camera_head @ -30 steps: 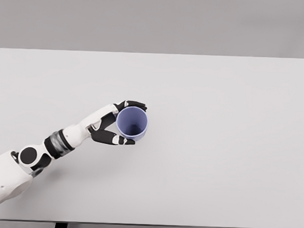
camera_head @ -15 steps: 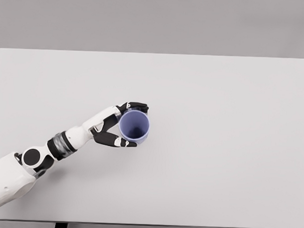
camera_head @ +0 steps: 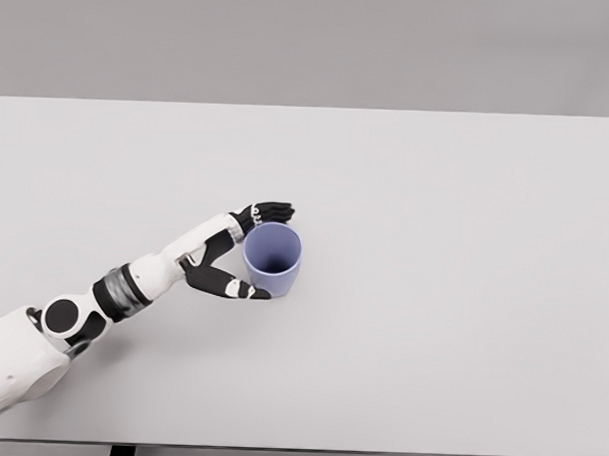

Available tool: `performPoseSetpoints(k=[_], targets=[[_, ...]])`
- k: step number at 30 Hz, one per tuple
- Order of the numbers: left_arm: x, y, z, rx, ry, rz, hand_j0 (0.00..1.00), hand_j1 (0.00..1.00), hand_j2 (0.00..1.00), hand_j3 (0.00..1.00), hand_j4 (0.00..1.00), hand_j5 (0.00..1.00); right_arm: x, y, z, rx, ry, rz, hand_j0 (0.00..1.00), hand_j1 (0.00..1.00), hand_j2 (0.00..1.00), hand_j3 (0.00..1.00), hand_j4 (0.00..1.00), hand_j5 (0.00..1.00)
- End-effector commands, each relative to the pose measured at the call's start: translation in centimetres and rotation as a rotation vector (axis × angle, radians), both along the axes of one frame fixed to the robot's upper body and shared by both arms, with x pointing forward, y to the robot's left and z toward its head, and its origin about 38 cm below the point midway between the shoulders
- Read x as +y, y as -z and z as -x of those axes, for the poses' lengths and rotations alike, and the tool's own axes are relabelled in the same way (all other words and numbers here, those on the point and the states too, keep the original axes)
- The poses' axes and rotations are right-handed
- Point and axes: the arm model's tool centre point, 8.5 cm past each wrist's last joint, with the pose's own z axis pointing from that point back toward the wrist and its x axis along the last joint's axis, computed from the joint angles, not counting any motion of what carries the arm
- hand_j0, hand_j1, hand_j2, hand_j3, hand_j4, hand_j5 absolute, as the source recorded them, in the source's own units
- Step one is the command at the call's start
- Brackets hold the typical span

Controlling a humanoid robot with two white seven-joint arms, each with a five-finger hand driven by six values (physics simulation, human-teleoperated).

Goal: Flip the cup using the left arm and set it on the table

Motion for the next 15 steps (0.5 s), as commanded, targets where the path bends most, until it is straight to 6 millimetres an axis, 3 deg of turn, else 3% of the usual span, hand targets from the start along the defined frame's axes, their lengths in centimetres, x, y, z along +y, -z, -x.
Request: performPoseSetpoints(k=[1,15], targets=[[0.25,-0.09,-0.09,-0.004,-0.005,-0.005,1.0,1.0,1.0,1.0,1.0,1.0,0.0,0.0,0.0,0.0,0.0,0.0,1.0,1.0,1.0,1.0,1.0,1.0],[0.75,-0.64,-0.45,-0.038,-0.01,-0.026,1.0,1.0,1.0,1.0,1.0,1.0,0.01,0.0,0.0,0.0,0.0,-0.001,1.0,1.0,1.0,1.0,1.0,1.0]])
